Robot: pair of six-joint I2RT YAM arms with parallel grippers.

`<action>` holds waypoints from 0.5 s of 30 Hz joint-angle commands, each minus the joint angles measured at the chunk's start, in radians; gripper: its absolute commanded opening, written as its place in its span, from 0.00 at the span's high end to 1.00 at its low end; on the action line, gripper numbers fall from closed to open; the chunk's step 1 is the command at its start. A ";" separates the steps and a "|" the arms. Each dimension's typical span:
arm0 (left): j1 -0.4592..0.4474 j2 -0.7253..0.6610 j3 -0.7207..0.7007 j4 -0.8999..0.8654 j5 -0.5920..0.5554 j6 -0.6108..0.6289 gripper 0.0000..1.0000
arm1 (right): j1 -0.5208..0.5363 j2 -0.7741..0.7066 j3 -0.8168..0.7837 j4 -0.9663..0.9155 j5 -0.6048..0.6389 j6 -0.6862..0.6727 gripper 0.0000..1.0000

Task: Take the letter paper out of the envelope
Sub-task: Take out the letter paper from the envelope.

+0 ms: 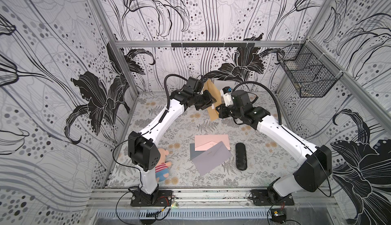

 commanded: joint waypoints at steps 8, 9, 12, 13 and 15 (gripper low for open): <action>0.002 -0.011 0.022 -0.066 -0.064 0.043 0.56 | 0.006 -0.017 -0.009 0.018 -0.011 -0.017 1.00; 0.003 -0.008 0.022 -0.063 -0.059 0.044 0.56 | 0.007 -0.015 -0.009 0.018 -0.016 -0.016 1.00; 0.004 -0.001 0.033 -0.058 -0.058 0.044 0.56 | 0.011 -0.011 -0.012 0.016 -0.026 -0.015 1.00; 0.004 0.001 0.039 -0.056 -0.058 0.046 0.56 | 0.014 -0.009 -0.010 0.015 -0.026 -0.017 1.00; 0.003 0.004 0.045 -0.054 -0.055 0.048 0.57 | 0.015 -0.009 -0.011 0.014 -0.023 -0.016 1.00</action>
